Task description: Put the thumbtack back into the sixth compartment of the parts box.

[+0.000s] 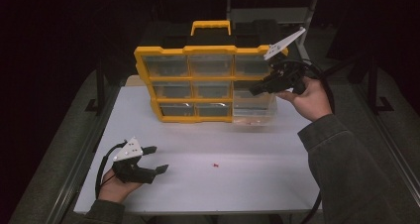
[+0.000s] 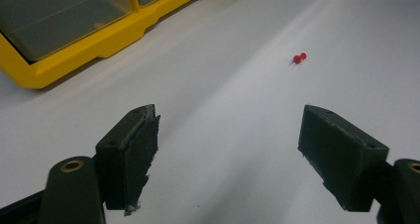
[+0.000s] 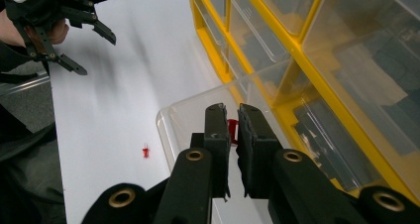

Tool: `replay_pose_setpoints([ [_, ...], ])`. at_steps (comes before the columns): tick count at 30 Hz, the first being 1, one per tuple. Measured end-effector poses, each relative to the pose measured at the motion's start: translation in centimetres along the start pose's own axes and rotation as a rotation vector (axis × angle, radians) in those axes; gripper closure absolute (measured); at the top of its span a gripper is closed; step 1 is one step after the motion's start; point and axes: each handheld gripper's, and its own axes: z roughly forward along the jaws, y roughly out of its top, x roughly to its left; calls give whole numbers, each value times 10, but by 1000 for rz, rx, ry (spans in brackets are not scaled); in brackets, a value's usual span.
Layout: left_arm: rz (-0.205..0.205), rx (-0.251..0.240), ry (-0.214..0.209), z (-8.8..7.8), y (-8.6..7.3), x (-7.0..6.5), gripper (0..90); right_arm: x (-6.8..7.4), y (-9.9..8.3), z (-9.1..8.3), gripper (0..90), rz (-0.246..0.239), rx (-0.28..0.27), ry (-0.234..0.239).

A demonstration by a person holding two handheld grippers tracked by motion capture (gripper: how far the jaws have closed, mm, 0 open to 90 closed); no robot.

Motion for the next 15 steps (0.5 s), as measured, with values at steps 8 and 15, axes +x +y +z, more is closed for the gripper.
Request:
replay_pose_setpoints([
  [8, -4, -5, 5, -1, 0, 1, 214, -4, -9, 7, 819, 20, 10, 5],
  [15, -12, -6, 5, -1, -1, 1, 207, -5, -13, 14, 819, 21, 18, 7],
])
